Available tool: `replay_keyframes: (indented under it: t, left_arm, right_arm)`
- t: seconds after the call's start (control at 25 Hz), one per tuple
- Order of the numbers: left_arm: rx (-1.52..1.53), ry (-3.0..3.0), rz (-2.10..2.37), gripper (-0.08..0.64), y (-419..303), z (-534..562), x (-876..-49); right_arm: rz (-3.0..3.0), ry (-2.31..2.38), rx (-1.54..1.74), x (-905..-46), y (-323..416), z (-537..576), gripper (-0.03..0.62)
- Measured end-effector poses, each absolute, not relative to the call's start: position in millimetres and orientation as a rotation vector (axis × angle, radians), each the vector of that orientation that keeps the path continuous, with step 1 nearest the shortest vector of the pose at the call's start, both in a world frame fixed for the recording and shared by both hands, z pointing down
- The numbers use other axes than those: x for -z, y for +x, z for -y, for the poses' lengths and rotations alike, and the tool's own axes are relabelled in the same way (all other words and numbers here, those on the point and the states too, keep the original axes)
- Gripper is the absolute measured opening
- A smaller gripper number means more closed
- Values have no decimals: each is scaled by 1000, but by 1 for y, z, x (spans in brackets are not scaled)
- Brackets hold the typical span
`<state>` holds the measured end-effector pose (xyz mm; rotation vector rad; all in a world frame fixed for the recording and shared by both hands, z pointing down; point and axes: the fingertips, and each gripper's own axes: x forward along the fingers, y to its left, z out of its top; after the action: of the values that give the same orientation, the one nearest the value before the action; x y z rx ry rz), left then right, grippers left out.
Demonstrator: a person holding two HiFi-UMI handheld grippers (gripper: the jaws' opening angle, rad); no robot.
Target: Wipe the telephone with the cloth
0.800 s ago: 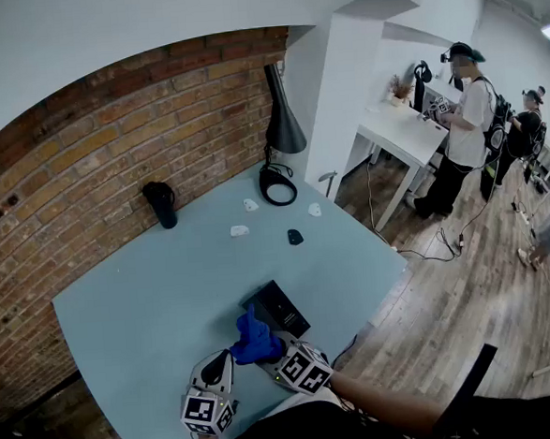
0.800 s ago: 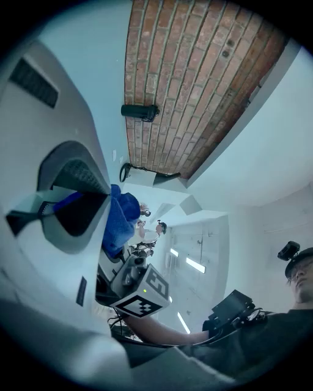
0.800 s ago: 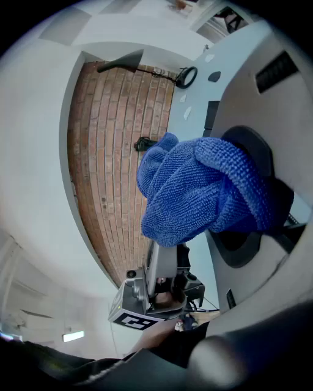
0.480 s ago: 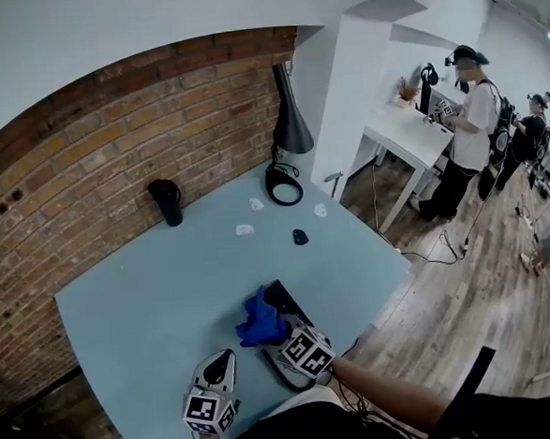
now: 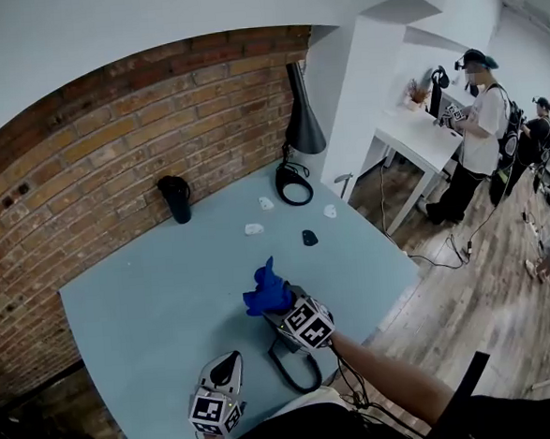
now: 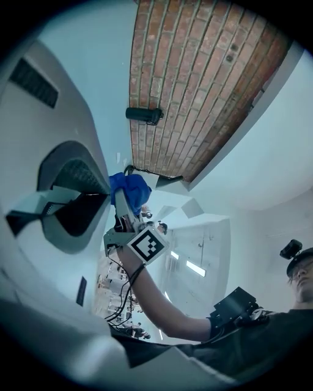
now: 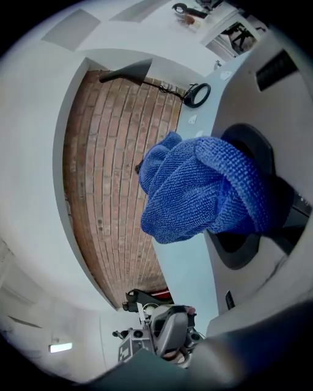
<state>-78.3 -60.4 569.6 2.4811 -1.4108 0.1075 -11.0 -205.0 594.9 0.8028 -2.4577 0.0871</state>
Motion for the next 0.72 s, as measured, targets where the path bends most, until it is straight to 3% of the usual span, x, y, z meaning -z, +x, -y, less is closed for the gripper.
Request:
replay_keyframes:
  t: [0.72]
  left_arm:
    - [-121,2456,1383,0,-77,64,-578]
  right_arm:
    - [2338,784,-181,-643,-20,226,201]
